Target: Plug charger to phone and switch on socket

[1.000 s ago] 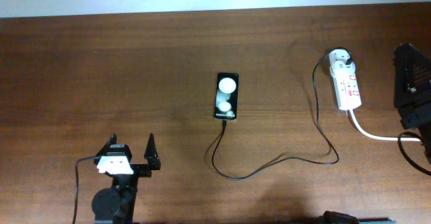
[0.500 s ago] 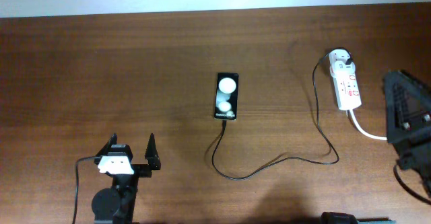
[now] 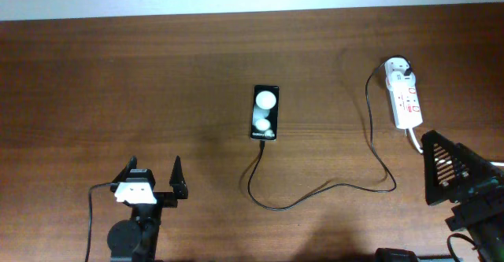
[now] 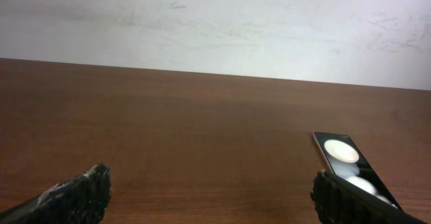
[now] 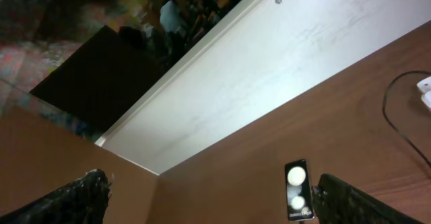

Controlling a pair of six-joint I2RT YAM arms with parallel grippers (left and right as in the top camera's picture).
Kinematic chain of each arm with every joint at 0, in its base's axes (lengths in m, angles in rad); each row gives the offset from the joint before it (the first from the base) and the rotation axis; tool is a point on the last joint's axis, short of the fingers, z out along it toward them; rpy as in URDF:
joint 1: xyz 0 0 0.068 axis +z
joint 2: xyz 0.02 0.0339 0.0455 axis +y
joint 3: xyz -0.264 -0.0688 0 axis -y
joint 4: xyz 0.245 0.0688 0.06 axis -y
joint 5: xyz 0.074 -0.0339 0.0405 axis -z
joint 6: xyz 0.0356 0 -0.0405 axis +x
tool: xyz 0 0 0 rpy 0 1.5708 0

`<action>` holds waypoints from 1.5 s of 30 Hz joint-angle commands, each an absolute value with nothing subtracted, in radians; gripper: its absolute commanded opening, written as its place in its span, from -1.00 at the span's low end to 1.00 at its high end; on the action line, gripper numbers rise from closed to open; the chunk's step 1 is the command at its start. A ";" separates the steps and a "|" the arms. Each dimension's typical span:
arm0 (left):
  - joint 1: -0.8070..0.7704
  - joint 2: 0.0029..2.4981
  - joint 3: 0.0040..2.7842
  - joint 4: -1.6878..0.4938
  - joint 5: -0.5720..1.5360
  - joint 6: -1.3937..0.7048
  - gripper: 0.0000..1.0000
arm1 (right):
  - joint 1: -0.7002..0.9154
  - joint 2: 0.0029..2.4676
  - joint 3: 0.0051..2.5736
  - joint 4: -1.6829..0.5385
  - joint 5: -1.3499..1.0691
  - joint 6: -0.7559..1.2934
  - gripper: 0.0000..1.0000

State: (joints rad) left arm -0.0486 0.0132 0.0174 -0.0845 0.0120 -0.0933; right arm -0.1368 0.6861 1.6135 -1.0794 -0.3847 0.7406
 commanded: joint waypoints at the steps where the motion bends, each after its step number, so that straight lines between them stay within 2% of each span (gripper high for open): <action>1: -0.050 0.011 0.010 -0.082 0.023 -0.077 0.98 | -0.131 0.698 1.606 -1.079 -0.291 0.737 0.98; 6: -0.050 0.011 0.010 -0.082 0.023 -0.077 0.98 | -0.116 0.783 1.606 -1.084 -0.253 0.738 0.98; 11: -0.050 0.011 0.010 -0.082 0.023 -0.077 0.98 | -0.111 1.023 1.606 -1.082 -0.353 0.738 0.98; 14: -0.050 0.011 0.010 -0.082 0.023 -0.077 0.98 | -0.096 1.045 1.594 -1.066 -0.278 0.737 0.98; 17: -0.050 0.011 0.010 -0.082 0.023 -0.077 0.98 | 0.022 0.870 1.456 -1.016 0.051 0.737 0.98; 20: -0.050 0.011 0.010 -0.082 0.023 -0.077 0.98 | 0.062 0.599 1.096 -0.755 0.198 0.737 0.98; 22: -0.050 0.011 0.010 -0.082 0.023 -0.077 0.98 | 0.050 0.417 0.766 -0.463 0.195 0.738 0.98; 25: -0.050 0.011 0.010 -0.082 0.023 -0.077 0.98 | 0.050 0.242 0.466 -0.239 0.180 0.741 0.98; 32: -0.050 0.011 0.010 -0.082 0.023 -0.077 0.98 | -0.081 0.004 0.160 -0.131 0.157 0.741 0.98; 34: -0.050 0.011 0.010 -0.082 0.023 -0.077 0.98 | -0.081 0.004 0.086 0.011 0.139 0.731 0.97; 36: -0.050 0.011 0.010 -0.082 0.023 -0.077 0.98 | -0.081 0.004 0.046 0.099 0.139 0.604 0.97; 40: -0.050 0.011 0.010 -0.082 0.023 -0.077 0.98 | -0.079 0.003 0.024 0.114 0.122 0.259 0.97; 45: -0.050 0.011 0.010 -0.082 0.023 -0.077 0.98 | -0.079 0.004 0.006 0.123 -0.072 -0.051 0.98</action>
State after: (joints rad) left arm -0.0486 0.0158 0.0166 -0.0818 0.0120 -0.0933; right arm -0.0761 0.0139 0.0124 0.1287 0.0376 0.1333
